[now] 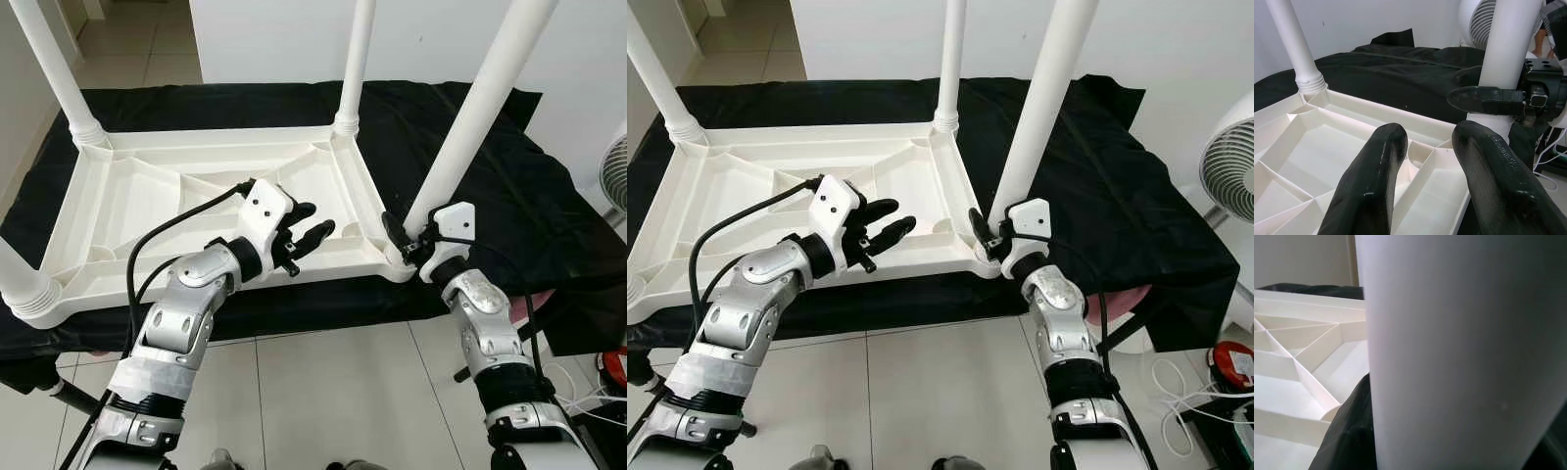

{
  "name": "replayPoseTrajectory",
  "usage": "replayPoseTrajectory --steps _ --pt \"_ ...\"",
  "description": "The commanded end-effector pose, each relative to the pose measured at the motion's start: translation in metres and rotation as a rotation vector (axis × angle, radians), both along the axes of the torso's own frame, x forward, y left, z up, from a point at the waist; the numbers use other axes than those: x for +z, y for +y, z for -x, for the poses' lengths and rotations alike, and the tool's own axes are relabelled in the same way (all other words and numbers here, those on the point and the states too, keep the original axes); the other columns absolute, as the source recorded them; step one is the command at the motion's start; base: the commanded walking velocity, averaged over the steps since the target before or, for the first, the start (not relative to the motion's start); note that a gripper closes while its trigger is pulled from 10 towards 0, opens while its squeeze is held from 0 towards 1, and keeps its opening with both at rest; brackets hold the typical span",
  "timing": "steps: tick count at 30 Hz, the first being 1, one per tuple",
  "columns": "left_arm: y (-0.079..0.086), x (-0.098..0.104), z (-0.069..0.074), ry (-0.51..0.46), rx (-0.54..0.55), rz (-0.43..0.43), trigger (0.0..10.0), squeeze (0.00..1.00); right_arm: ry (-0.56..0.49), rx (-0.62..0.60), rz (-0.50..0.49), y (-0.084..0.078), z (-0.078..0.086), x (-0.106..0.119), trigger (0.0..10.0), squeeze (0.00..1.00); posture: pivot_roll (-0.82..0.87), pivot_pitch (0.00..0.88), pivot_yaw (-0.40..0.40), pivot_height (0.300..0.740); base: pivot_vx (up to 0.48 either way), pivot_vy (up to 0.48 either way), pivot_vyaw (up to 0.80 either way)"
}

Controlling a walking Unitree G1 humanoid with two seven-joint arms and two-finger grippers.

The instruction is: Building children table

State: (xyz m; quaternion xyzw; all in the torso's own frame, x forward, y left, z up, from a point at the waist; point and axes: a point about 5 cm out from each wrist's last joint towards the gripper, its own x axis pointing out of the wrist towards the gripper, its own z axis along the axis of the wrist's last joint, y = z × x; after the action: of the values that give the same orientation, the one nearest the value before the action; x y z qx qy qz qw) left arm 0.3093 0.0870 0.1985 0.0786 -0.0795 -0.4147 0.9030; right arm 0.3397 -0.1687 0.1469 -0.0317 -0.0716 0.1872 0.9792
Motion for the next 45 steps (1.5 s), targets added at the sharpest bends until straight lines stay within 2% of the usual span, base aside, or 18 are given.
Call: replayPoseTrajectory --steps 1,14,21,24,27,31,39,40,45 --pt "-0.002 0.003 -0.001 -0.003 0.015 0.011 10.0 0.0 0.188 -0.013 0.006 0.0 0.008 -0.039 10.0 0.0 0.02 0.076 -0.019 0.74 0.0 0.0 0.0" --pt "-0.003 0.005 0.001 -0.01 0.01 0.008 10.0 0.0 0.222 -0.098 -0.079 -0.004 0.004 -0.041 10.0 0.0 0.02 0.067 -0.019 0.74 0.0 0.0 0.0" --pt "-0.002 0.006 0.001 -0.015 0.015 0.008 10.0 0.0 0.124 -0.132 -0.13 -0.001 0.011 -0.037 10.0 0.0 0.03 0.066 -0.022 0.74 0.0 0.0 0.0" --pt "-0.002 0.007 0.001 -0.015 0.017 0.009 10.0 0.0 0.087 -0.129 -0.161 0.002 0.019 -0.04 10.0 0.0 0.03 0.068 -0.02 0.74 0.0 0.0 0.0" --pt "-0.001 0.007 0.001 -0.013 0.02 0.008 10.0 0.0 0.05 -0.113 -0.147 0.007 0.027 -0.044 10.0 0.0 0.03 0.073 -0.014 0.74 0.0 0.0 0.0" --pt "-0.001 0.007 0.0 -0.014 0.02 0.006 10.0 0.0 0.042 -0.106 -0.147 0.009 0.029 -0.045 10.0 0.0 0.03 0.075 -0.013 0.74 0.0 0.0 0.0" --pt "0.0 0.008 -0.001 -0.015 0.021 0.003 10.0 0.0 0.095 -0.12 -0.073 0.01 0.025 -0.049 10.0 0.0 0.03 0.083 -0.01 0.74 0.0 0.0 0.0" --pt "0.0 0.009 -0.001 -0.019 0.025 0.002 10.0 0.0 0.15 -0.091 0.024 0.012 0.018 -0.05 10.0 0.0 0.03 0.085 -0.01 0.74 0.0 0.0 0.0" --pt "0.001 0.011 -0.002 -0.022 0.028 0.002 10.0 0.0 0.161 -0.031 0.095 0.016 0.014 -0.047 10.0 0.0 0.03 0.085 -0.01 0.74 0.0 0.0 0.0"
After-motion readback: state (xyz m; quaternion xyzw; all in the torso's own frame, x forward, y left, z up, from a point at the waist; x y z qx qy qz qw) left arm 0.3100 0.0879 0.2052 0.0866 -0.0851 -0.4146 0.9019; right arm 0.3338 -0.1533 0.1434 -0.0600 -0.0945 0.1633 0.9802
